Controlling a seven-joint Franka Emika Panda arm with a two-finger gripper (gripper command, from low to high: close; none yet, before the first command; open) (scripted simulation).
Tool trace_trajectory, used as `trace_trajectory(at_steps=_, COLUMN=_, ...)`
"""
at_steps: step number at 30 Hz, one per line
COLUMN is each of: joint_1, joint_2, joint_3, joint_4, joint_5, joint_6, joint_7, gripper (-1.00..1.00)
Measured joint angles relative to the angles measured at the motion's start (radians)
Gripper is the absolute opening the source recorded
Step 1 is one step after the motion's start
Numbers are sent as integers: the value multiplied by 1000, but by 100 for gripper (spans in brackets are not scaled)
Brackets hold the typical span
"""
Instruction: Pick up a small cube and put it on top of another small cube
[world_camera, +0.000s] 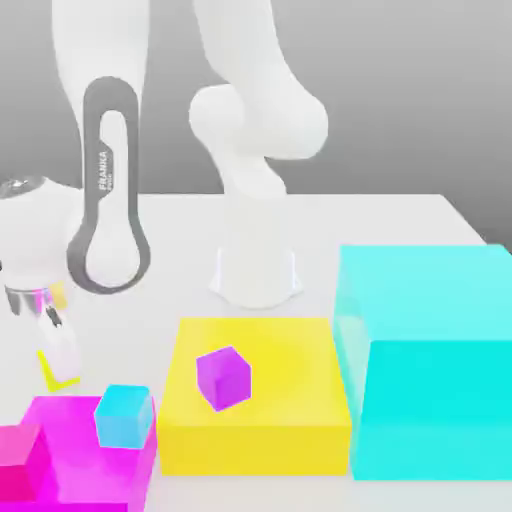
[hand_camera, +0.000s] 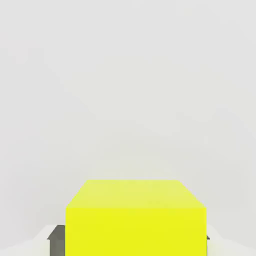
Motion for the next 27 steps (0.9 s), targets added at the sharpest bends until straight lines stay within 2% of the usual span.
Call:
trace_trajectory(at_steps=2, joint_1=49, joint_2=-54, joint_3=-62, joint_4=-14, joint_5=-56, joint_6=-41, joint_7=43, gripper=-100)
trace_trajectory(at_steps=5, joint_1=104, joint_2=-160, joint_3=-147, joint_4=-40, joint_5=-189, joint_6=-116, joint_7=143, gripper=-100)
trace_trajectory(at_steps=9, joint_1=157, joint_2=-257, joint_3=-126, joint_4=-11, joint_5=-303, joint_6=-235, joint_7=123, gripper=-100)
trace_trajectory(at_steps=19, joint_1=423, joint_2=-394, joint_3=-4, joint_4=183, joint_5=-401, joint_6=-559, joint_7=-254, gripper=-100)
trace_trajectory(at_steps=23, joint_1=454, joint_2=-310, joint_3=-6, joint_4=181, joint_5=-380, joint_6=-475, joint_7=-321, gripper=-100)
trace_trajectory(at_steps=24, joint_1=453, joint_2=-282, joint_3=-7, joint_4=175, joint_5=-371, joint_6=-442, joint_7=-329, gripper=100)
trace_trajectory(at_steps=27, joint_1=453, joint_2=-282, joint_3=-7, joint_4=175, joint_5=-371, joint_6=-442, joint_7=-329, gripper=100)
